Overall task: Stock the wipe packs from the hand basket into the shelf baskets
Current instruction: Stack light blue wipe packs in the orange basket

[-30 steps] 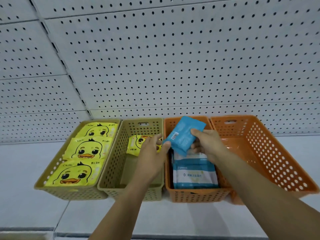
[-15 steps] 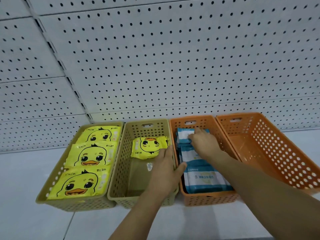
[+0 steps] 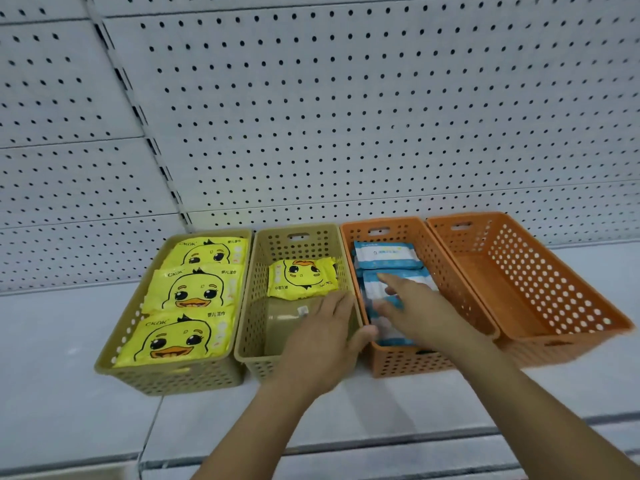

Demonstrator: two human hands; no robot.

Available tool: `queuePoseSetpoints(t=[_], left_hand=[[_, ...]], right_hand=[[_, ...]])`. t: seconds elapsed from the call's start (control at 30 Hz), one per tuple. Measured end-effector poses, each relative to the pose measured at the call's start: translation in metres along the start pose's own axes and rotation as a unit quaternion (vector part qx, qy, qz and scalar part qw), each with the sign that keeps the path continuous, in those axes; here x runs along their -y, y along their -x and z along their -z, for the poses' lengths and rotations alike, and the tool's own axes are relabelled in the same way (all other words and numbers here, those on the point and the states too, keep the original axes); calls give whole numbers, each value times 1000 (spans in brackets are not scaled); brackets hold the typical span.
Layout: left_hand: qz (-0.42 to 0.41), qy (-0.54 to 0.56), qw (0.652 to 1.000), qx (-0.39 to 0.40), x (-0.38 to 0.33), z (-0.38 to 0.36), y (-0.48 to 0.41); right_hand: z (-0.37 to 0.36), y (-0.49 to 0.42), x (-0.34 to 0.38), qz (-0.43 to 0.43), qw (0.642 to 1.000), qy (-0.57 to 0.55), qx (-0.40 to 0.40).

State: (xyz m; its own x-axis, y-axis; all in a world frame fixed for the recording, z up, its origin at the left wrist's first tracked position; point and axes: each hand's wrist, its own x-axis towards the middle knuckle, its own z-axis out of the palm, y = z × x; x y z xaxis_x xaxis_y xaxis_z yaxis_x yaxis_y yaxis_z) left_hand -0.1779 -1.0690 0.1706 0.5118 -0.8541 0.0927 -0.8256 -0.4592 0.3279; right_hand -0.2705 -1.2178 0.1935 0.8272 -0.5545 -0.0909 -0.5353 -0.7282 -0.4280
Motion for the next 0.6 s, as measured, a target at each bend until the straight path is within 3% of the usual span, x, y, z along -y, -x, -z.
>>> queuePoseSetpoints(t=[0.1,0.23,0.4,0.6], left_hand=[[-12,-28,999,-15,9,-1,36],[-16,-7,995,-96,19,-9,101],[53,80,988,-122,27,-18,205],[156,143,975,-73,38,-22,333]], right_hand=[[-21,45,10,60,995,38,-75],[-68,108,11,120,975,54,-180],[-120,192,30,117,973,-90,-178],[-177,285,78,100,982,-129,-93]])
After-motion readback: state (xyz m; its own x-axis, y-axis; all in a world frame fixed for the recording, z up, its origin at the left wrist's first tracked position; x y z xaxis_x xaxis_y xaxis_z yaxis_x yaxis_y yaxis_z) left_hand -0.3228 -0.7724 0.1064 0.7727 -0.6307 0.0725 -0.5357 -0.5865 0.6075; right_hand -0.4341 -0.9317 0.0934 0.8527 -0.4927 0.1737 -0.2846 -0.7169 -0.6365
